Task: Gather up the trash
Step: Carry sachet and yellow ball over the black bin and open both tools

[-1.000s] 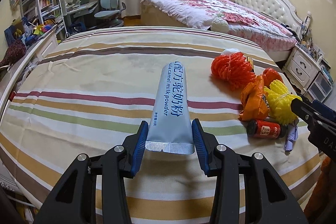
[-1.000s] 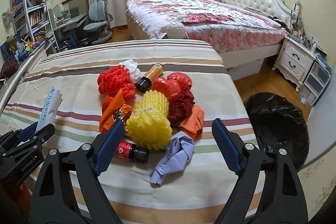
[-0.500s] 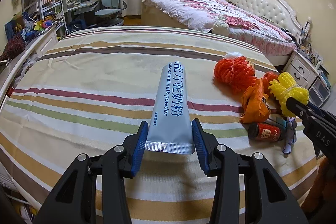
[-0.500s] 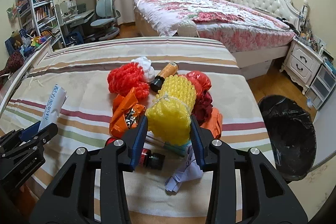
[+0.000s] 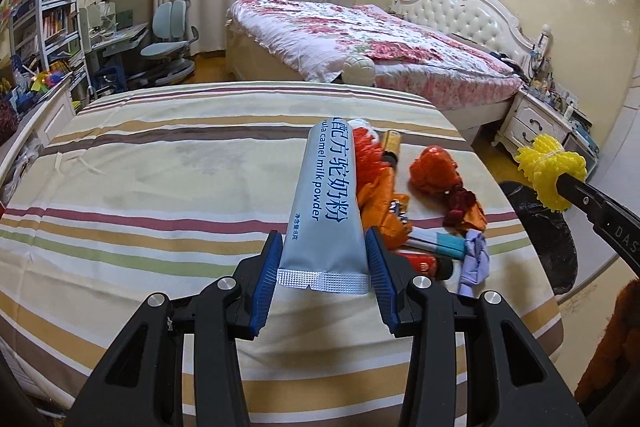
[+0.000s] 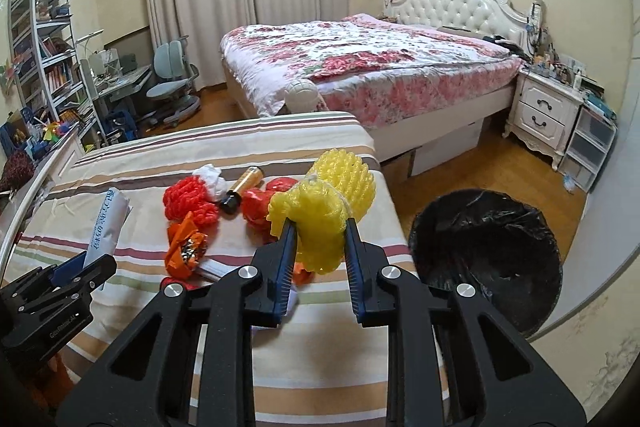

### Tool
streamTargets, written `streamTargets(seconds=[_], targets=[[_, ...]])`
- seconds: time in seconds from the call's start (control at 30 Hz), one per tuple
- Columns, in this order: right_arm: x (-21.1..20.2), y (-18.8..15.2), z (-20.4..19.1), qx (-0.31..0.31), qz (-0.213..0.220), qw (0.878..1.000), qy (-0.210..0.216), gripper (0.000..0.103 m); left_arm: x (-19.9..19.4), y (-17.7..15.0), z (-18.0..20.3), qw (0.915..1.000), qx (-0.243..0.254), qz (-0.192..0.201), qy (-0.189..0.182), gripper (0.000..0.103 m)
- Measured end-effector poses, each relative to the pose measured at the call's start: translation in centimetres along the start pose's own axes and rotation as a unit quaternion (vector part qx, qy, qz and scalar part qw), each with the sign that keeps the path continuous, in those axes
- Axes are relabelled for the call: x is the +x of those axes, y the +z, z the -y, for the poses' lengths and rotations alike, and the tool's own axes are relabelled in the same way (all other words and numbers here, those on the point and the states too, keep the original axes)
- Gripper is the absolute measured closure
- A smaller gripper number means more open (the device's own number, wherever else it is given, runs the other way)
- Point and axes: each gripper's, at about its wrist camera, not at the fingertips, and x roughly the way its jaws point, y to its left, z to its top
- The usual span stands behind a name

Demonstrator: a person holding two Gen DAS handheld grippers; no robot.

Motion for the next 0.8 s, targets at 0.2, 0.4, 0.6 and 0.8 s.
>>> streamTargets(seconds=[0.2, 0.4, 0.6, 0.8], targets=[[-0.3, -0.3, 5.0, 0.036, 0.003, 0.998, -0.044, 0.08, 0.1, 0.5, 4.9, 0.9985, 0.038, 0.008, -0.039, 0.06], [0.1, -1.0, 9.5, 0.066, 0.0, 0.995, -0.078, 0.08, 0.9, 0.9, 10.1, 0.9944, 0.073, 0.01, -0.075, 0.06], [1.0, -1.7, 12.9, 0.089, -0.005, 0.991, -0.097, 0.08, 2.6, 0.8, 14.7, 0.989, 0.11, 0.001, -0.099, 0.06], [1.4, -2.1, 15.8, 0.107, -0.005, 0.989, -0.105, 0.079, 4.6, 0.8, 18.5, 0.9846, 0.135, -0.009, -0.11, 0.06]])
